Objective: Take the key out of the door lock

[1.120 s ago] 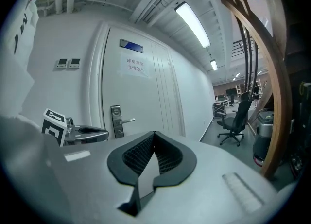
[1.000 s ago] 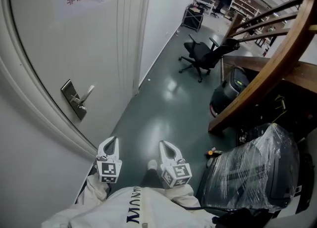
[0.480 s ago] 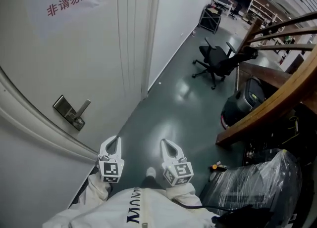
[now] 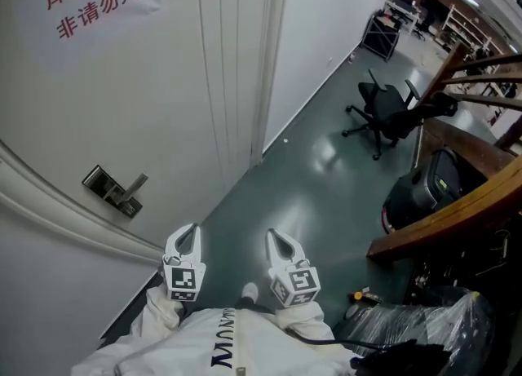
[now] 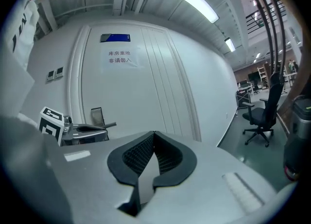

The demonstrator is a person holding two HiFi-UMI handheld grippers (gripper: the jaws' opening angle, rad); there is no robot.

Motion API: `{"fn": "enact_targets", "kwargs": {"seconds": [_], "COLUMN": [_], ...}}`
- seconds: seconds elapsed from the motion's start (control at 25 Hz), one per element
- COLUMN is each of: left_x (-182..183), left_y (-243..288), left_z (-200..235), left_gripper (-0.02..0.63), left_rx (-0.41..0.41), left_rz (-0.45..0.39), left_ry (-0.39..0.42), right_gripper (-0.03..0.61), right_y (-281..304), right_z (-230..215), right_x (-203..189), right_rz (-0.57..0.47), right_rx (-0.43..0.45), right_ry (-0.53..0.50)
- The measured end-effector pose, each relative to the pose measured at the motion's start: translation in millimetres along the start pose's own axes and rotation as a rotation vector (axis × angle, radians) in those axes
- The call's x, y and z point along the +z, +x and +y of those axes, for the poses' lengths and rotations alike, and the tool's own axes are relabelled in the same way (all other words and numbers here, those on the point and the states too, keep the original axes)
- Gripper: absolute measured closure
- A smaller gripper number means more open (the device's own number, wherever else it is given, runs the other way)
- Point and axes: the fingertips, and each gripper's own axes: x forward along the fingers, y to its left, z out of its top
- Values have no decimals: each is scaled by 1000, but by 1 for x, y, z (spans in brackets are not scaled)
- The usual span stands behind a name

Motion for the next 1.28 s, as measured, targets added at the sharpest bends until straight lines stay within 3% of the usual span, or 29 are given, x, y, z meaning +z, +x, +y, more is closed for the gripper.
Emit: {"fn": "enact_targets", "kwargs": {"seconds": [0.32, 0.76, 1.04, 1.28], "left_x": [-13, -67, -91, -102], "left_y": [-14, -93, -138, -163], "left_z": [43, 139, 184, 207], "left_gripper": [614, 614, 614, 614], "left_rx": [181, 478, 579, 608], "left_rz": [52, 130, 133, 116], "left_ry": [-33, -150, -198, -209], "right_gripper": [584, 584, 584, 584], "right_y": [57, 134, 164, 178], "right_z": [22, 134, 211, 258], "right_x": [-3, -11, -19, -22], "right_rz": [58, 137, 166, 164], "right_rx": [184, 452, 565, 601], "right_ry": [-21, -104, -155, -192]}}
